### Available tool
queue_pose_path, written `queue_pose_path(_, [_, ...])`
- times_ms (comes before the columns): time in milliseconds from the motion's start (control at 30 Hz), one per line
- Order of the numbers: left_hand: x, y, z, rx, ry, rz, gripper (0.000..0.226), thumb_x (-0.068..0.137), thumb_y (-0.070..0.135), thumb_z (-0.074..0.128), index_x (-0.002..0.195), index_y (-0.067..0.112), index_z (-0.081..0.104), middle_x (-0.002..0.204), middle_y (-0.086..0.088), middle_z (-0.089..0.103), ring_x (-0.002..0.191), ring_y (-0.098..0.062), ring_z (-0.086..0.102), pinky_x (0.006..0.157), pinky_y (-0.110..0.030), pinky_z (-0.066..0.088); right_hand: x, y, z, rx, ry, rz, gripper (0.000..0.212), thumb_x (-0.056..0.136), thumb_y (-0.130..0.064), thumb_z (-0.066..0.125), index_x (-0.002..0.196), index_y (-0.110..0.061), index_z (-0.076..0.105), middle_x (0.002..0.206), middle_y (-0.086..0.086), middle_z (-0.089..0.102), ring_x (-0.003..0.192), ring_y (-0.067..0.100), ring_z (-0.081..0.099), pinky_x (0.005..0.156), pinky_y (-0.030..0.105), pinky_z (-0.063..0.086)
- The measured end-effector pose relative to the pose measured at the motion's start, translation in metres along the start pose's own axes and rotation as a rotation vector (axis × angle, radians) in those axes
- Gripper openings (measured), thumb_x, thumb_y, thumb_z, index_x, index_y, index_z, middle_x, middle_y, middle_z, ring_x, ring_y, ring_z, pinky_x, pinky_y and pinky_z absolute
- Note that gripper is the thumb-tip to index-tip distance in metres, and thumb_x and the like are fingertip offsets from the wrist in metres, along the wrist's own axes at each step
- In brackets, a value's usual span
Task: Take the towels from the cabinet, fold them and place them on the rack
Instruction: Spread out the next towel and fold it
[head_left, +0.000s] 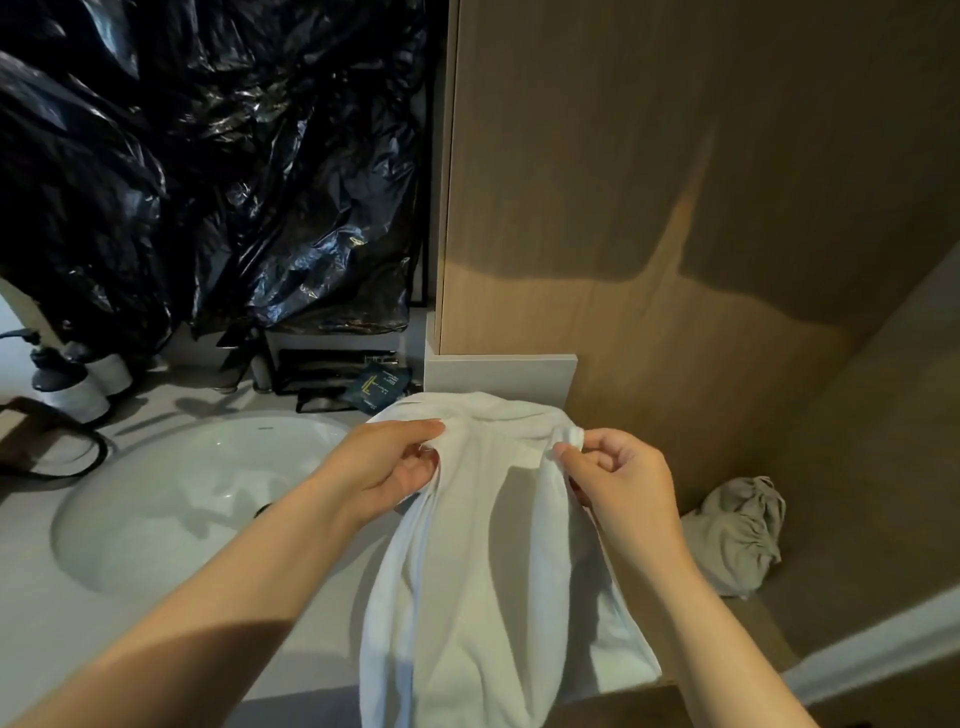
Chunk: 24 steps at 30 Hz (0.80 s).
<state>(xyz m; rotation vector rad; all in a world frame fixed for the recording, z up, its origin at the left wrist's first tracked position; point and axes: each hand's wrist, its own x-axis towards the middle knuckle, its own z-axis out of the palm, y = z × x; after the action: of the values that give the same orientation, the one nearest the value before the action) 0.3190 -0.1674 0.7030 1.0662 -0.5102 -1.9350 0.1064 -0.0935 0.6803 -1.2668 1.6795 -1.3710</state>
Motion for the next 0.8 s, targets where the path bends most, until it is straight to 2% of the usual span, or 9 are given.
queue_pose_path(67, [0.004, -0.002, -0.004, 0.07, 0.007, -0.008, 0.014, 0.089, -0.008, 0.057, 0.101, -0.004, 0.063, 0.077, -0.011, 0.071, 0.064, -0.014, 0.068, 0.059, -0.024, 0.059, -0.002, 0.003, 0.012, 0.014, 0.009, 0.008, 0.02, 0.086, -0.03, 0.074, 0.072, -0.018, 0.066, 0.051, 0.005, 0.048, 0.052, 0.014, 0.044, 0.059, 0.031, 0.046])
queue_pose_path(100, [0.006, -0.002, -0.007, 0.095, 0.013, -0.005, 0.013, 0.089, -0.007, 0.058, 0.1, -0.004, 0.064, 0.071, -0.009, 0.07, 0.059, -0.012, 0.067, 0.055, -0.022, 0.057, -0.002, 0.004, 0.018, 0.018, 0.006, 0.003, 0.024, 0.085, -0.029, 0.075, 0.07, -0.015, 0.063, 0.05, 0.001, 0.047, 0.052, 0.013, 0.042, 0.059, 0.03, 0.045])
queue_pose_path(167, [0.01, -0.004, -0.012, 0.121, 0.017, 0.005, 0.015, 0.089, -0.006, 0.059, 0.103, -0.004, 0.064, 0.07, -0.008, 0.069, 0.057, -0.011, 0.066, 0.056, -0.021, 0.056, -0.005, 0.002, 0.03, 0.042, -0.018, -0.005, 0.025, 0.086, -0.028, 0.074, 0.071, -0.013, 0.061, 0.05, 0.0, 0.047, 0.052, 0.013, 0.041, 0.058, 0.029, 0.042])
queue_pose_path(300, [0.014, -0.006, -0.015, 0.14, -0.021, 0.005, 0.018, 0.088, -0.007, 0.059, 0.105, -0.005, 0.064, 0.076, -0.013, 0.07, 0.062, -0.013, 0.069, 0.06, -0.021, 0.057, -0.009, -0.003, 0.052, 0.092, -0.061, -0.025, 0.015, 0.088, -0.023, 0.072, 0.074, -0.022, 0.066, 0.052, -0.005, 0.054, 0.053, 0.008, 0.042, 0.057, 0.023, 0.039])
queue_pose_path(467, [0.014, -0.009, -0.015, 0.135, -0.053, 0.067, 0.022, 0.086, -0.003, 0.064, 0.107, -0.01, 0.065, 0.098, -0.019, 0.073, 0.078, -0.015, 0.072, 0.064, -0.019, 0.056, -0.01, -0.006, 0.067, 0.094, -0.055, -0.055, 0.019, 0.088, -0.017, 0.072, 0.073, -0.028, 0.068, 0.054, -0.01, 0.055, 0.052, 0.004, 0.045, 0.056, 0.016, 0.04])
queue_pose_path(600, [0.013, -0.012, -0.014, 0.176, -0.039, 0.1, 0.018, 0.085, -0.001, 0.067, 0.101, -0.008, 0.068, 0.095, -0.015, 0.074, 0.078, -0.013, 0.073, 0.064, -0.016, 0.055, -0.01, -0.007, 0.067, 0.086, 0.003, -0.094, 0.01, 0.087, -0.02, 0.074, 0.077, -0.025, 0.073, 0.058, -0.001, 0.062, 0.056, 0.004, 0.051, 0.059, 0.017, 0.046])
queue_pose_path(667, [0.012, -0.014, -0.011, 0.225, -0.034, 0.128, 0.014, 0.084, 0.0, 0.068, 0.097, -0.006, 0.069, 0.093, -0.014, 0.075, 0.079, -0.013, 0.073, 0.064, -0.015, 0.054, -0.009, -0.008, 0.067, 0.094, 0.042, -0.097, 0.008, 0.086, -0.021, 0.075, 0.079, -0.026, 0.075, 0.06, -0.002, 0.064, 0.058, 0.004, 0.054, 0.061, 0.017, 0.047])
queue_pose_path(733, [0.011, -0.016, -0.008, 0.266, -0.039, 0.157, 0.01, 0.085, 0.0, 0.067, 0.094, -0.004, 0.07, 0.089, -0.012, 0.075, 0.078, -0.013, 0.073, 0.064, -0.015, 0.055, -0.01, -0.01, 0.067, 0.081, -0.002, -0.095, 0.008, 0.087, -0.021, 0.073, 0.084, -0.027, 0.076, 0.068, -0.005, 0.07, 0.064, 0.003, 0.061, 0.065, 0.018, 0.051])
queue_pose_path(800, [0.01, -0.016, -0.007, 0.281, -0.038, 0.185, 0.012, 0.087, -0.002, 0.064, 0.097, -0.006, 0.069, 0.092, -0.017, 0.074, 0.083, -0.02, 0.073, 0.071, -0.02, 0.058, -0.011, -0.012, 0.064, 0.055, -0.106, -0.107, 0.016, 0.094, -0.015, 0.065, 0.096, -0.025, 0.077, 0.084, -0.009, 0.075, 0.082, 0.002, 0.069, 0.076, 0.019, 0.054])
